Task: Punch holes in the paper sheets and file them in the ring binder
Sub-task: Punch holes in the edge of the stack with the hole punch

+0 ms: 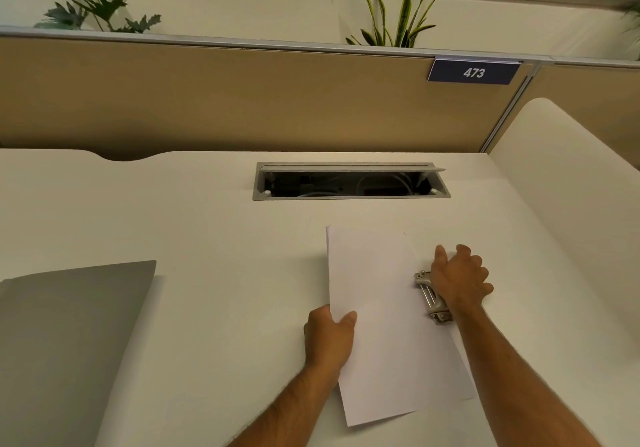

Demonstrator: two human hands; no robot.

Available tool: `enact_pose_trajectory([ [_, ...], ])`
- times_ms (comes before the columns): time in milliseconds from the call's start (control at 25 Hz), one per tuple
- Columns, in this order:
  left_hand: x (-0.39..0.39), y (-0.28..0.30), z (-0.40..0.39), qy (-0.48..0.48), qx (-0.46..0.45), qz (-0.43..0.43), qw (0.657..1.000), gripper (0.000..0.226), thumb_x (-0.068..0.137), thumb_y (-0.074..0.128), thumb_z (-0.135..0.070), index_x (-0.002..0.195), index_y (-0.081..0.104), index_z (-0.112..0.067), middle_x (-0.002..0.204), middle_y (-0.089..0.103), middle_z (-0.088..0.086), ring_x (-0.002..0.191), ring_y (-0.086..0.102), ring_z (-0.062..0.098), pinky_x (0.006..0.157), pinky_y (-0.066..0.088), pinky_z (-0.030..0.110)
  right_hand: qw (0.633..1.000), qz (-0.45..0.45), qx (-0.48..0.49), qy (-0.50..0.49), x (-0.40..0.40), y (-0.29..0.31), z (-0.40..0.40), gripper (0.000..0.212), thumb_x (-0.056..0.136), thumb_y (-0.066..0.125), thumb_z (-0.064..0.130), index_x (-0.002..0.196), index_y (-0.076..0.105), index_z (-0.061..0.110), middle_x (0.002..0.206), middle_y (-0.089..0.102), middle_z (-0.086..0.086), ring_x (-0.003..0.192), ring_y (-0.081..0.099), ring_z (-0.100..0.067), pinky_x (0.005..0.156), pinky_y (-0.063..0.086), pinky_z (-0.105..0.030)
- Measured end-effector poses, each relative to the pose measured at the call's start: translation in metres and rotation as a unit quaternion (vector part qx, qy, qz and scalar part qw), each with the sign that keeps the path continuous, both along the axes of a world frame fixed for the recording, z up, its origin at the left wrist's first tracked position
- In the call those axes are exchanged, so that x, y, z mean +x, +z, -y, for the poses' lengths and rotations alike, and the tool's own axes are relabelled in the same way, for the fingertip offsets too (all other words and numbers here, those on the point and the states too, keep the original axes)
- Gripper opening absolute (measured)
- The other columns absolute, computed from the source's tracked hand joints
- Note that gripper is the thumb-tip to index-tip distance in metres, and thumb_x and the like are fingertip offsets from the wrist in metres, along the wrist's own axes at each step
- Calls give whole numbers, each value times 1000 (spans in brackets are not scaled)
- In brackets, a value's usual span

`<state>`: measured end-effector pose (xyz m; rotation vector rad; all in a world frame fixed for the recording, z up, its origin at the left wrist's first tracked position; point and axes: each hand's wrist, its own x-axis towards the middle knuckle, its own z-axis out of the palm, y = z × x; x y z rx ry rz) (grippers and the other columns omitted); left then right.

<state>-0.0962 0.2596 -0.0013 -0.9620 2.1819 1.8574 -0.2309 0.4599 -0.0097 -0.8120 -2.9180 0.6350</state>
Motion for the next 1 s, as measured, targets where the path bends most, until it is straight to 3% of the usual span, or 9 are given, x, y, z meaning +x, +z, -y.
enact_pose_trajectory([
  [240, 2, 3, 8, -6, 8, 4, 1000, 33, 90, 67, -23, 120, 65, -8, 114, 70, 3, 96, 64, 20, 87, 51, 26, 998, -42, -44, -20, 5, 18, 3, 65, 94, 41, 59, 140, 45, 13, 139, 49, -21, 129, 40, -41, 102, 31, -58],
  [440, 4, 5, 36, -10, 5, -11, 1000, 36, 88, 69, -22, 122, 64, -10, 114, 70, 3, 95, 64, 18, 88, 50, 27, 977, -175, -121, 6, 13, 44, 15, 47, 94, 56, 44, 132, 54, 15, 133, 56, -15, 126, 46, -37, 102, 36, -56],
  [560, 6, 9, 59, 3, -12, -18, 1000, 36, 88, 70, -21, 121, 65, -8, 113, 71, 4, 92, 62, 17, 89, 50, 27, 947, -215, -230, 66, 30, 53, 29, 37, 93, 62, 32, 126, 59, 16, 123, 62, -8, 116, 55, -29, 97, 49, -48],
  [800, 12, 22, 91, 54, 17, -35, 998, 33, 90, 68, -21, 120, 66, -9, 113, 71, 5, 97, 67, 25, 91, 55, 38, 944, -112, -262, 163, 65, 55, 62, 41, 87, 73, 27, 124, 60, 14, 112, 67, -2, 96, 63, -20, 82, 51, -31],
  [920, 16, 25, 97, 88, 79, -49, 992, 24, 90, 69, -20, 112, 69, -12, 103, 74, 4, 90, 70, 24, 83, 58, 38, 936, 0, -315, 157, 70, 59, 69, 51, 80, 78, 38, 124, 59, 21, 110, 67, 4, 100, 63, -19, 88, 52, -36],
  [1000, 18, 26, 98, 109, 115, -63, 985, 19, 89, 69, -20, 108, 70, -14, 100, 75, 3, 88, 71, 24, 82, 59, 40, 923, 58, -348, 150, 70, 62, 69, 45, 72, 81, 43, 110, 66, 24, 100, 74, 5, 95, 70, -21, 89, 57, -45],
])
